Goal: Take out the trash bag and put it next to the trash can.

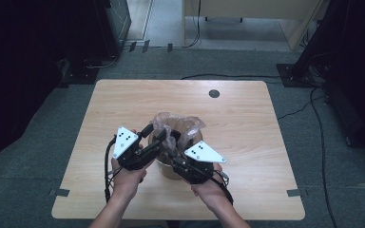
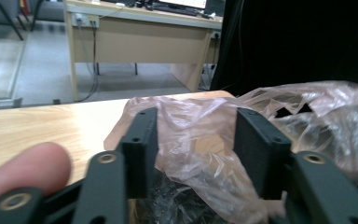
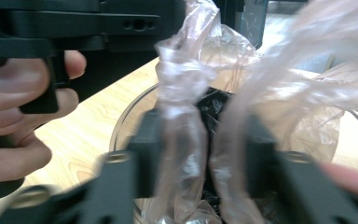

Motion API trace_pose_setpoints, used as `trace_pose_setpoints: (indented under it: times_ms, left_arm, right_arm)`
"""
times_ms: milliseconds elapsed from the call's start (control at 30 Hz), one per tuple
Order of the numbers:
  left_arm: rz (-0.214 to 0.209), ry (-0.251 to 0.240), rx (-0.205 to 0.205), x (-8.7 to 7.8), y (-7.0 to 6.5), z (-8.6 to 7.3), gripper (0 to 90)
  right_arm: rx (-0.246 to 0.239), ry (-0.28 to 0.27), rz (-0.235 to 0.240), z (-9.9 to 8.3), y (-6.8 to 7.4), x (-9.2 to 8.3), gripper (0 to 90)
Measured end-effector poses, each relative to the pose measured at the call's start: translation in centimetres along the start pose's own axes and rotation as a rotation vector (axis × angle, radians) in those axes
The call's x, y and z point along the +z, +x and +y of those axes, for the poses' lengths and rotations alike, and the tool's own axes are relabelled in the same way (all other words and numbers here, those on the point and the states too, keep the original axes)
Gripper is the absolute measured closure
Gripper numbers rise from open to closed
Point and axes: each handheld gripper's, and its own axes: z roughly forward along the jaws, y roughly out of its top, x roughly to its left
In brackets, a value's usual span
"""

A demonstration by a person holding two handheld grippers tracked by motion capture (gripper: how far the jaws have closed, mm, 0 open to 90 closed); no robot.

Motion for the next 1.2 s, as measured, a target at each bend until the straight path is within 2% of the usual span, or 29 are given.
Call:
trace_pose_setpoints:
  times_ms: [33,67,133,233,333,400,567,700,800,1067,1200]
  left_arm:
    - [-0.001,0.004,0.001,0.0,0.1,0.0,41.9]
    - [-0.006,0.002,-0.001,-0.1,0.1,-0.1,38.9]
    - [-0.003,0.003,0.001,-0.2,0.2,-0.2,35.5]
    - [0.028,0.013,-0.022,-0.4,0.5,-0.3,17.9]
    - [0.025,0.009,-0.049,-0.8,1.2,-0.7,17.7]
    - [0.033,0.013,-0.054,-1.0,1.6,-0.9,10.1]
    - [0.067,0.007,-0.065,-2.1,2.9,-1.6,10.1]
    - [0.113,0.021,-0.068,-3.1,4.5,-2.5,10.0]
    - [0.167,0.052,-0.053,-3.8,5.9,-3.6,10.0]
    - [0.268,0.111,-0.072,-5.7,9.2,-6.1,10.0]
    - [0.339,0.168,-0.046,-6.3,10.4,-7.4,10.0]
  right_arm:
    - [-0.006,-0.009,0.014,-0.1,-0.1,0.0,79.7]
    - [-0.010,-0.009,0.015,-0.1,-0.2,0.0,82.4]
    - [-0.013,-0.008,0.016,-0.1,-0.2,0.0,84.0]
    - [-0.014,-0.011,0.017,-0.1,-0.3,-0.1,87.9]
    - [-0.015,-0.012,0.018,-0.1,-0.4,-0.1,89.0]
    - [-0.020,-0.016,0.013,-0.2,-0.4,-0.1,89.3]
    - [-0.023,-0.032,0.004,-0.1,-0.4,-0.2,89.4]
    - [-0.031,-0.041,0.001,-0.1,-0.4,-0.2,89.5]
    - [-0.039,-0.043,0.002,-0.1,-0.3,-0.2,89.5]
    - [-0.041,-0.056,0.001,0.0,-0.3,-0.3,89.5]
    - [-0.047,-0.061,0.002,0.1,-0.2,-0.3,89.7]
